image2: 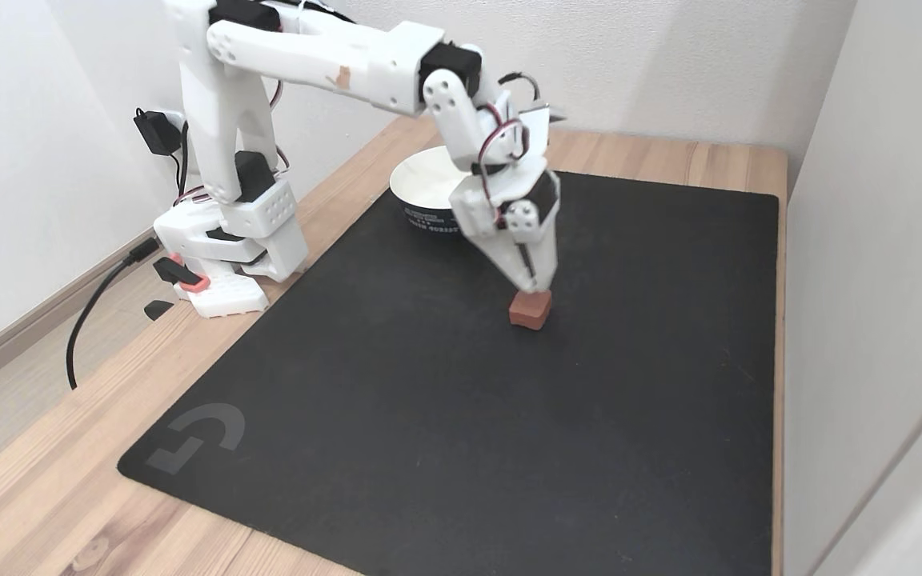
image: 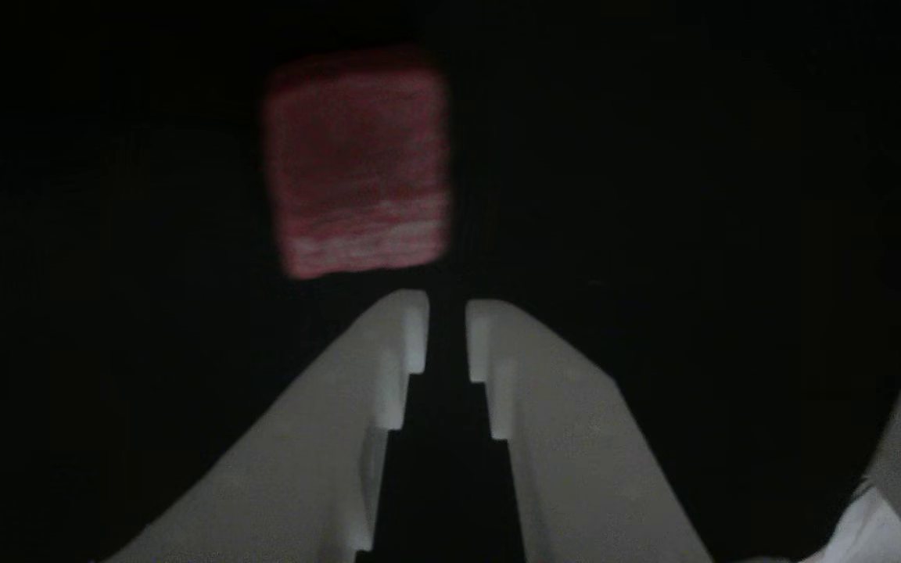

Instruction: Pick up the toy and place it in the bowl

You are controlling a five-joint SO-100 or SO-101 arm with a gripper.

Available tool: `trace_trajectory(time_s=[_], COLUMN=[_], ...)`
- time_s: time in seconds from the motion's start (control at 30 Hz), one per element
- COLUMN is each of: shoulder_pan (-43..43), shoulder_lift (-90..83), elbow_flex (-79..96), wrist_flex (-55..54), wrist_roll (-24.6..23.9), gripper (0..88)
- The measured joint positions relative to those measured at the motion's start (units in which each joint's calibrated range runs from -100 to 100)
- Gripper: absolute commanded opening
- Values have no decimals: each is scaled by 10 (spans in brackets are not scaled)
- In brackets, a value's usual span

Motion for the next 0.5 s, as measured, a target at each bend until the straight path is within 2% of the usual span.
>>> trace_trajectory(time_s=[0.13,0.3,0.5], shoulder_pan=[-3,-2,-2], shoulder_lift=[0,0,0], elbow_flex=[-4,-7,-7], wrist_flex=[0,49,66], wrist_roll=[0,-38,-45], gripper=[23,23,23])
